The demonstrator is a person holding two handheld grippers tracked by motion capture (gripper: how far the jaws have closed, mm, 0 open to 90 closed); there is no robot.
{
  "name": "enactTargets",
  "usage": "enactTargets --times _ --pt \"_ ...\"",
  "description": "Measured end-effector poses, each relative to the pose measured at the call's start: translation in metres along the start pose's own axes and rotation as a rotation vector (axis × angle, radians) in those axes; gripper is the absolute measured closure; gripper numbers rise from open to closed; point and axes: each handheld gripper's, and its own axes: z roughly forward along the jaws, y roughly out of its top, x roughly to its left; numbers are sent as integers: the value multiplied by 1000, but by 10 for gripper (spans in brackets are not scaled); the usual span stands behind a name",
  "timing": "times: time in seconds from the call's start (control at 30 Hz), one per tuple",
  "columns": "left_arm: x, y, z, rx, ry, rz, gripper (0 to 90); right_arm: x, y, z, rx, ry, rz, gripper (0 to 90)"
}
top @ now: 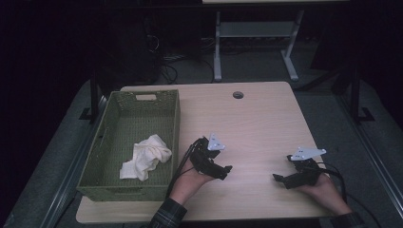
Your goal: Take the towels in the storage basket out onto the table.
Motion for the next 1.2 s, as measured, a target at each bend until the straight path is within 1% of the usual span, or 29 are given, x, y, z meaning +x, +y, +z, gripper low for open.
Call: enactTargets --times 0.1,0.23,0.27,0.4,0.5,0.57,0.63,0.7,0.73,0.9,0.97,1.07,1.1,1.13,1.2 --pt "2 2 -6 -4 6 -9 131 0 0 0 0 0 0 28" --pt "3 5 -10 -20 -22 -22 131 0 0 0 -1 3 -6 28" --pt "4 6 -11 -21 -25 -17 131 0 0 0 -1 3 -5 28" --pt "6 11 -14 -32 -46 -18 131 0 0 1 -1 3 -6 28" --pt "8 16 -18 -33 -48 1 131 0 0 1 -1 3 -5 28" --pt "11 19 -21 -42 -54 3 131 0 0 1 -1 3 -5 28" --pt "13 20 -23 -51 -67 18 132 0 0 1 -1 3 -5 28" --pt "14 22 -27 -49 -75 32 132 0 0 1 -1 3 -6 28" --pt "15 23 -28 -52 -76 40 131 0 0 1 -1 3 -6 28" --pt "22 29 -39 -68 -67 50 132 0 0 1 -1 3 -5 28" --pt "26 30 -44 -78 -64 41 132 0 0 1 -1 3 -5 28" --pt "31 30 -49 -85 -59 42 134 0 0 1 -1 3 -5 28" --pt "32 29 -50 -88 -61 35 133 0 0 1 -1 3 -5 28" --pt "34 29 -52 -87 -57 42 134 0 0 1 -1 3 -5 28" --pt "38 29 -55 -89 -62 39 136 0 1 1 -3 3 -2 28"
